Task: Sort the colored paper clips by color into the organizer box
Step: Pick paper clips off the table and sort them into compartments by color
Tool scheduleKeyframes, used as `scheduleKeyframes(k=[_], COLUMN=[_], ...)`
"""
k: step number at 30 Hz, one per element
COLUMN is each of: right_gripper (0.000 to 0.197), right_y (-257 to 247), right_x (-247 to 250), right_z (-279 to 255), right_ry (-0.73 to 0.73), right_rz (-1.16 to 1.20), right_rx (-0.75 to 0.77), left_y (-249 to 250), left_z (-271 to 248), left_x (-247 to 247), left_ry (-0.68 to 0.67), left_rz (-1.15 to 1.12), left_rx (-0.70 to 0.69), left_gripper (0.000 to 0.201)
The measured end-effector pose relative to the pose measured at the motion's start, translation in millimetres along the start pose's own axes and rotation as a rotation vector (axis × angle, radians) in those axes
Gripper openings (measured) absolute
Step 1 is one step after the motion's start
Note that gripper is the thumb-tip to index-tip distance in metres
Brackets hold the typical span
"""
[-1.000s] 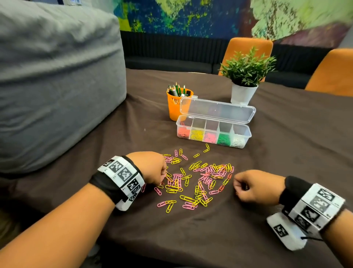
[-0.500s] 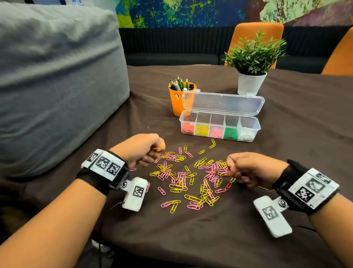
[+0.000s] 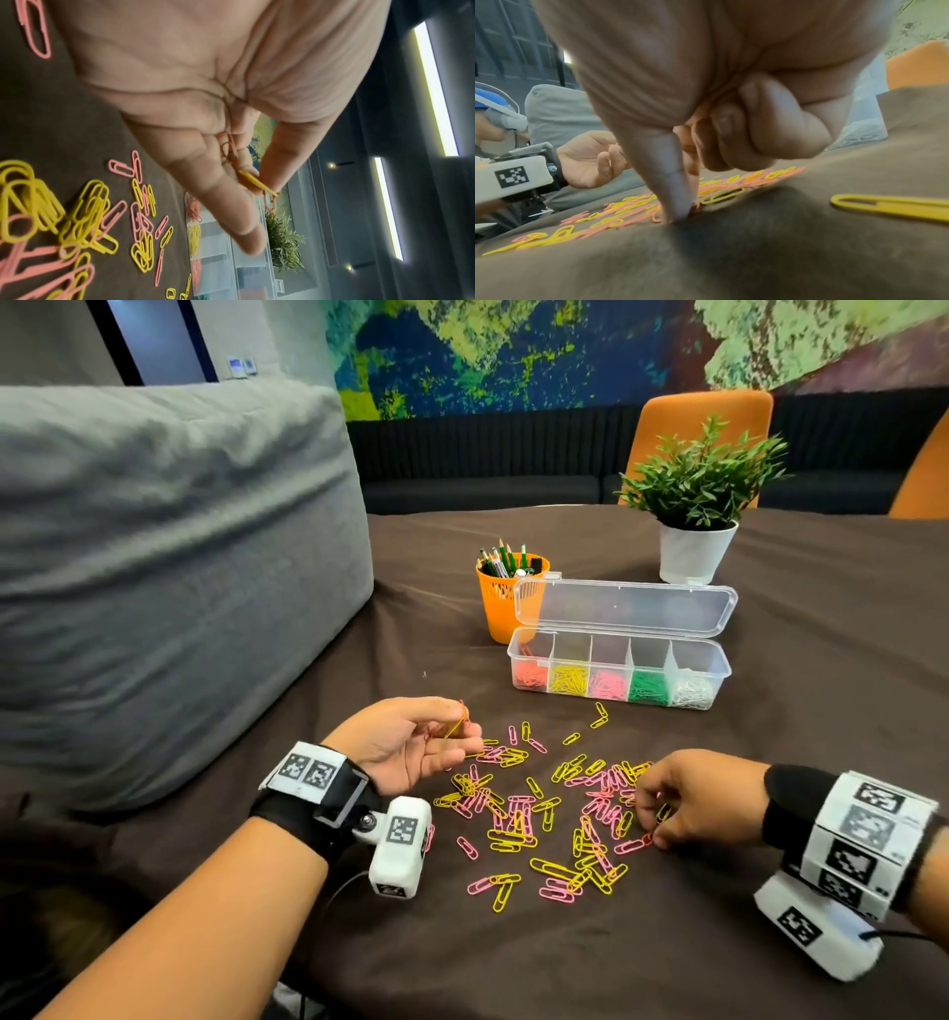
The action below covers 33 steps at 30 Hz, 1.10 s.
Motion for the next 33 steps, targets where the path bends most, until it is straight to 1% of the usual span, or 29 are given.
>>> scheduleKeyframes(k=[3, 4, 5, 6, 7, 8, 9, 10, 12, 14, 16, 17, 18, 19, 20, 21, 22, 23, 25, 27, 30, 32, 33], right_gripper=[0.004, 0.006, 0.008, 0.008, 0.009, 0.012, 0.018, 0.022, 0.028, 0.027, 0.017, 0.013, 0.016, 0.024, 0.029, 0.030, 0.027, 0.022, 0.015, 0.009, 0.008, 0.003, 0.005], right_y=[1, 1, 0, -1, 2, 6, 10, 13, 19, 23, 24, 24, 26, 27, 28, 28, 28, 28, 29, 30, 33, 37, 40], right_x=[-3, -3, -3, -3, -1, -1, 1, 3, 10, 15, 17, 18, 18, 17, 16, 14, 13, 10, 6, 3, -1, -4, -5], right_z=[-1, -2, -3, -5, -6, -5, -4, -2, 0, 3, 5, 6, 8, 9, 10, 10, 10, 10, 11, 10, 10, 12, 13], right_ry=[-0.065, -0.080, -0.091, -0.111, -0.132, -0.164, -0.185, -0.175, -0.099, -0.019, 0.007, 0.010, 0.012, 0.014, 0.019, 0.021, 0.019, 0.011, -0.013, -0.017, 0.006, 0.039, 0.062], right_rz=[-0.021, 0.018, 0.124, 0.334, 0.623, 0.915, 1.151, 1.306, 1.466, 1.519, 1.562, 1.587, 1.608, 1.625, 1.647, 1.668, 1.689, 1.705, 1.717, 1.684, 1.644, 1.625, 1.589], right_rx=[0.040, 0.051, 0.068, 0.078, 0.073, 0.055, 0.055, 0.068, 0.077, 0.036, 0.005, -0.002, -0.004, -0.010, -0.013, -0.017, -0.020, -0.028, -0.038, -0.061, -0.090, -0.111, -0.121], left_y=[1, 1, 0, 0, 0, 1, 2, 4, 6, 7, 7, 8, 9, 12, 18, 22, 21, 17, 2, -9, -7, -6, -6], left_z=[2, 3, 3, 3, 4, 5, 5, 5, 5, 5, 6, 7, 10, 11, 13, 12, 11, 10, 8, 7, 10, 11, 11], left_x=[0, -1, -2, -3, -3, -4, -4, -4, -3, -3, -3, -3, -2, -1, -2, -5, -10, -16, -26, -34, -41, -43, -44], left_ry=[-0.040, -0.071, -0.098, -0.116, -0.124, -0.123, -0.116, -0.109, -0.096, -0.084, -0.061, -0.045, -0.027, 0.005, 0.037, 0.049, 0.039, 0.011, -0.087, -0.163, -0.129, -0.133, -0.151], left_rz=[0.115, 0.180, 0.246, 0.310, 0.356, 0.381, 0.387, 0.380, 0.374, 0.417, 0.520, 0.606, 0.728, 0.900, 1.104, 1.281, 1.398, 1.474, 1.606, 1.747, 1.905, 1.969, 1.982], left_rx=[-0.040, -0.045, -0.041, -0.038, -0.035, -0.036, -0.040, -0.041, -0.037, -0.028, -0.022, -0.028, -0.051, -0.103, -0.179, -0.248, -0.283, -0.273, -0.203, -0.160, -0.248, -0.266, -0.263], left_gripper=[0.016, 0.020, 0.023, 0.024, 0.024, 0.023, 0.021, 0.020, 0.019, 0.019, 0.020, 0.022, 0.024, 0.026, 0.029, 0.031, 0.032, 0.028, 0.013, 0.010, 0.010, 0.010, 0.011])
Point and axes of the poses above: each hand's wrist, its own z-axis towards the middle knuckle, its own x-axis out of the back of the hand, y = z × x, the point moved 7 cm from there along z, towards the middle knuckle, and after that the axes turned 6 degrees about -x, right-handed, at the moved point
